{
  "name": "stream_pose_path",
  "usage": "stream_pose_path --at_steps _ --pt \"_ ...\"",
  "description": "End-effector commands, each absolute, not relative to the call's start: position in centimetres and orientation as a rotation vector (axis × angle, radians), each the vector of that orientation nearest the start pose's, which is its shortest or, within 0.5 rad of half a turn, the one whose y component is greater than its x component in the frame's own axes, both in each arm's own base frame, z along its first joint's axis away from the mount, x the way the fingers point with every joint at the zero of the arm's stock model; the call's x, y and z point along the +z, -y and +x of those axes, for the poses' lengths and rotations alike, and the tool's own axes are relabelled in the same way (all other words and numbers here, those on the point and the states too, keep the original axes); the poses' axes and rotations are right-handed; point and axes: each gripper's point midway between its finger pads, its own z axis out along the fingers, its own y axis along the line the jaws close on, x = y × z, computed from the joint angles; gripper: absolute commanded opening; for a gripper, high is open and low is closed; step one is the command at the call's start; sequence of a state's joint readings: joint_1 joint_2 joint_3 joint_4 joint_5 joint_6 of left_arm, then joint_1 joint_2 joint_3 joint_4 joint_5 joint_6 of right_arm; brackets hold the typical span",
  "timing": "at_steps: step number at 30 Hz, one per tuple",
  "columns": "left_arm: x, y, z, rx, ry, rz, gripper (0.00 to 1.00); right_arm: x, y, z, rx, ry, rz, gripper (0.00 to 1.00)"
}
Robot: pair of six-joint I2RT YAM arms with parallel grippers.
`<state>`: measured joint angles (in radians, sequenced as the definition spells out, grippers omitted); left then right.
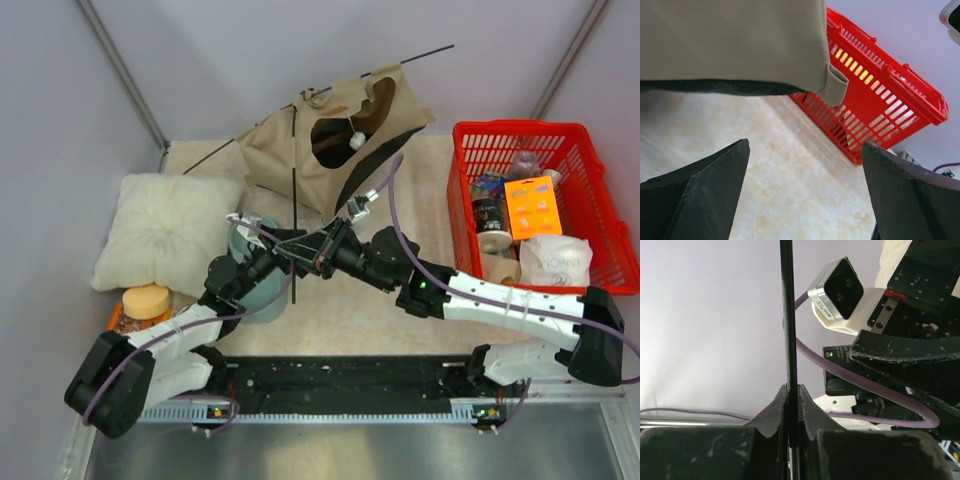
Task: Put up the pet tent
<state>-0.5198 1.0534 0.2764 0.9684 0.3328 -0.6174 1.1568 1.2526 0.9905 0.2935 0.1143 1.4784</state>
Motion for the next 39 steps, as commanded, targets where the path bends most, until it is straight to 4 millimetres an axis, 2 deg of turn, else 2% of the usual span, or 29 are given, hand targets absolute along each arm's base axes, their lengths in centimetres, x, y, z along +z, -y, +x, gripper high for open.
stream_pose_path --at_steps 1,16,21,24,28,32,35,39 --pt "28.3 23.8 26.7 -1.087 -1.215 0.219 0.99 39.2 -40.7 18.0 1.945 -1.755 0.544 0.0" --pt "30.9 26.6 29.2 -0.933 -1.081 0.085 0.99 40.9 -40.5 18.0 2.035 -1.685 0.572 0.0" --pt "31.9 25.9 29.6 -0.878 -1.031 0.015 0.96 41.0 -40.4 18.0 2.035 -1.686 0.568 0.0" --pt "31.8 26.0 29.5 -0.834 -1.035 0.018 0.98 41.1 -40.3 18.1 2.031 -1.686 0.567 0.0" --pt "32.3 25.0 29.8 -0.814 -1.0 -0.054 0.99 41.2 -40.2 18.0 2.029 -1.692 0.553 0.0" --pt "33.2 25.4 29.5 -0.835 -0.97 -0.039 0.99 41.0 -39.9 18.1 2.019 -1.697 0.553 0.0" --pt "33.9 25.9 29.3 -0.847 -0.95 -0.015 0.95 41.0 -39.8 18.0 2.017 -1.701 0.552 0.0" --pt "35.0 25.9 29.2 -0.845 -0.919 -0.009 0.96 41.0 -39.8 17.9 2.019 -1.703 0.546 0.0"
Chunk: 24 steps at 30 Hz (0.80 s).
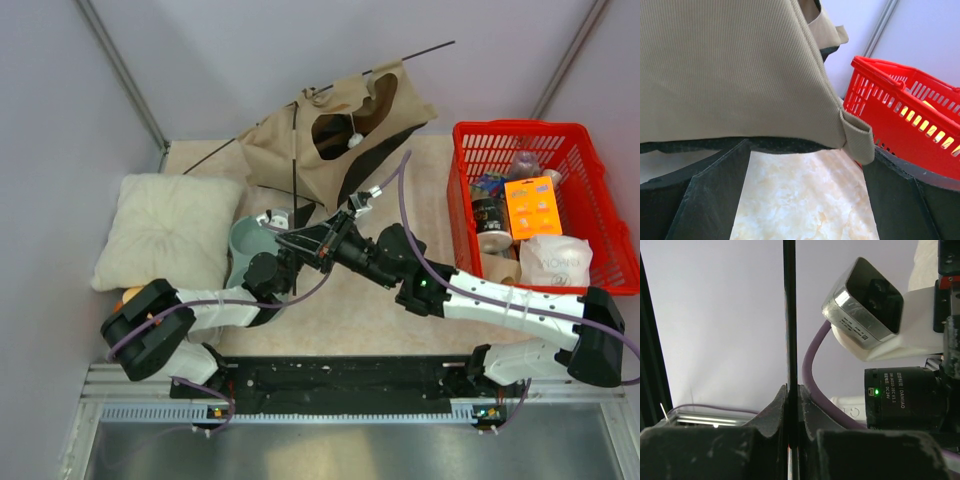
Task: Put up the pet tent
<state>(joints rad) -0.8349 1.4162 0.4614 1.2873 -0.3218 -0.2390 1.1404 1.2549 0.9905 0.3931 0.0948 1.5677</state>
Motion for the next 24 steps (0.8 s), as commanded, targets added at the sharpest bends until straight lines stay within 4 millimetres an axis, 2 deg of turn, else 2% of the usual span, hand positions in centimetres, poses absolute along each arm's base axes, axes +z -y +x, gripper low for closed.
stream_pose_path --at_steps 1,4,6,13,24 --pt "35.4 25.9 29.2 -0.846 -0.911 -0.013 0.96 41.0 -39.8 17.9 2.02 -1.702 0.546 0.0" --pt "35.8 25.8 29.5 -0.829 -0.904 -0.02 0.96 41.0 -39.7 17.8 2.022 -1.703 0.543 0.0" --pt "35.6 25.8 29.7 -0.821 -0.911 -0.029 0.92 40.8 -39.8 17.8 2.022 -1.708 0.543 0.0" --pt "34.9 26.2 30.2 -0.834 -0.938 -0.046 0.54 40.4 -39.6 17.8 2.017 -1.715 0.55 0.0" --pt "35.1 26.2 30.0 -0.846 -0.934 -0.036 0.17 40.6 -39.1 17.7 2.023 -1.703 0.554 0.0"
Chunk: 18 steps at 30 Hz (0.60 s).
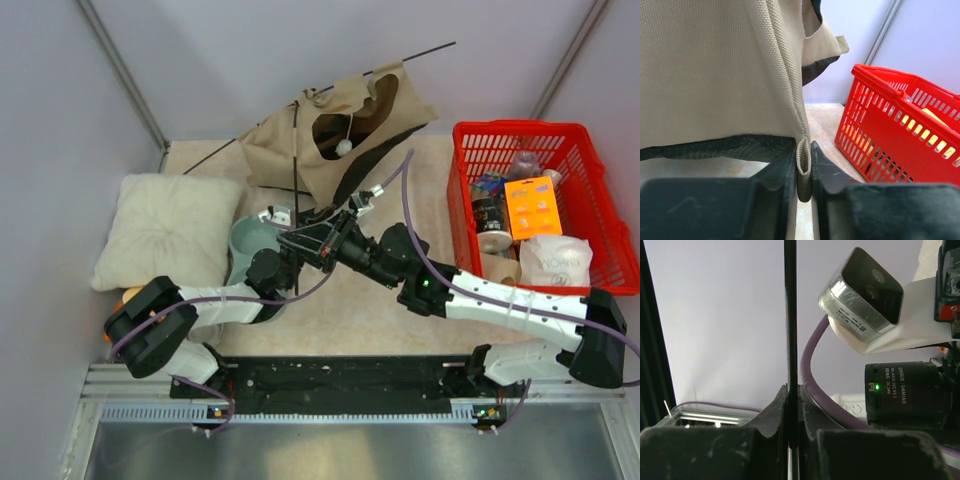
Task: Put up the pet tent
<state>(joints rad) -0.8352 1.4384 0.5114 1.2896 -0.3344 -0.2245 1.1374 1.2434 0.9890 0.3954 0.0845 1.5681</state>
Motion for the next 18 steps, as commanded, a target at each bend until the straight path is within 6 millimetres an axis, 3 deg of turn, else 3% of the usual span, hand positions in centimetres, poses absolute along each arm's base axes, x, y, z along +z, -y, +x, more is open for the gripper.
stream_pose_path --at_steps 1,2,18 --pt "35.0 26.2 29.9 -0.845 -0.935 -0.036 0.08 40.5 -39.1 17.6 2.021 -1.706 0.555 0.0" --pt "35.0 26.1 30.0 -0.844 -0.938 -0.04 0.0 40.5 -39.1 17.6 2.021 -1.705 0.558 0.0" --pt "33.9 25.2 28.3 -0.815 -1.01 0.045 0.0 39.7 -37.2 17.0 1.977 -1.687 0.507 0.0"
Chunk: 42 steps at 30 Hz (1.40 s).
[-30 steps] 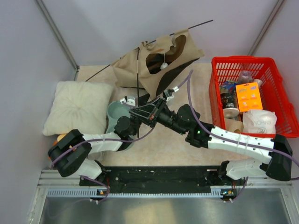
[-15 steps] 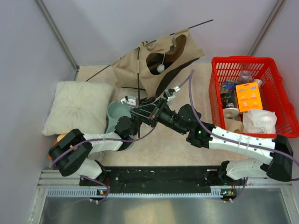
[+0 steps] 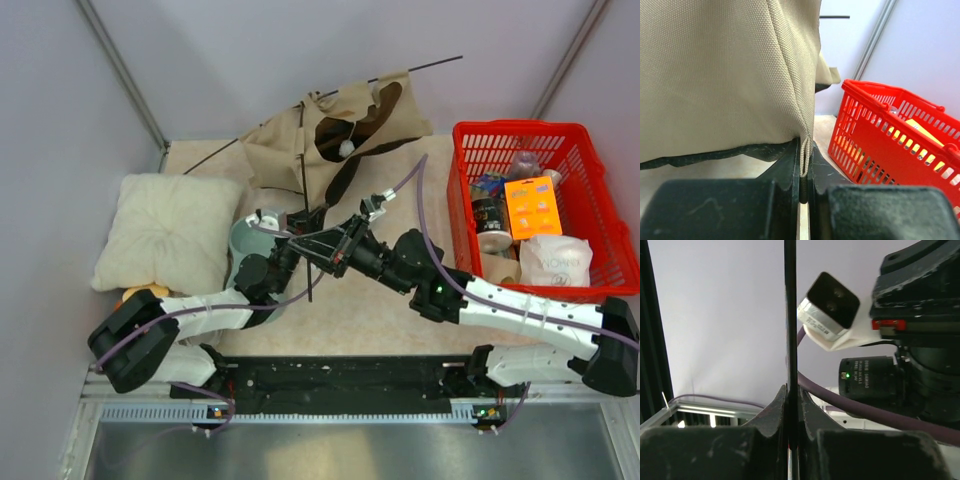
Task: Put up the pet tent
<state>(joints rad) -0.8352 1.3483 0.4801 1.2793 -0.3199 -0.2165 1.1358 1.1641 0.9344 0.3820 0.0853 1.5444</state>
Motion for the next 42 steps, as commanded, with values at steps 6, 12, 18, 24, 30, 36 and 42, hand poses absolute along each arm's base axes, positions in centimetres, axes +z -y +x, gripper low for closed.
stream_pose_path --at_steps 6,12,18,24,30,36,42 --pt "32.8 25.7 27.0 -0.798 -1.071 0.175 0.0 40.2 -36.5 16.9 1.957 -1.646 0.468 0.0" --pt "31.1 26.8 25.3 -0.779 -1.158 0.38 0.0 42.3 -35.9 16.4 1.981 -1.539 0.382 0.0" --pt "31.4 25.4 23.6 -0.763 -1.174 0.44 0.0 44.6 -35.0 15.9 1.995 -1.377 0.283 0.0" --pt "30.7 24.7 22.3 -0.776 -1.21 0.475 0.0 46.6 -34.3 15.0 2.015 -1.235 0.181 0.0" --pt "30.6 24.6 20.5 -0.877 -1.268 0.48 0.0 46.4 -34.5 16.4 1.865 -1.247 0.156 0.0" --pt "30.8 24.8 18.3 -1.058 -1.472 0.415 0.0 46.4 -35.5 19.0 1.654 -1.235 0.133 0.0" --pt "30.1 24.5 16.3 -1.177 -1.617 0.346 0.0 45.6 -37.3 20.8 1.599 -1.226 0.145 0.0"
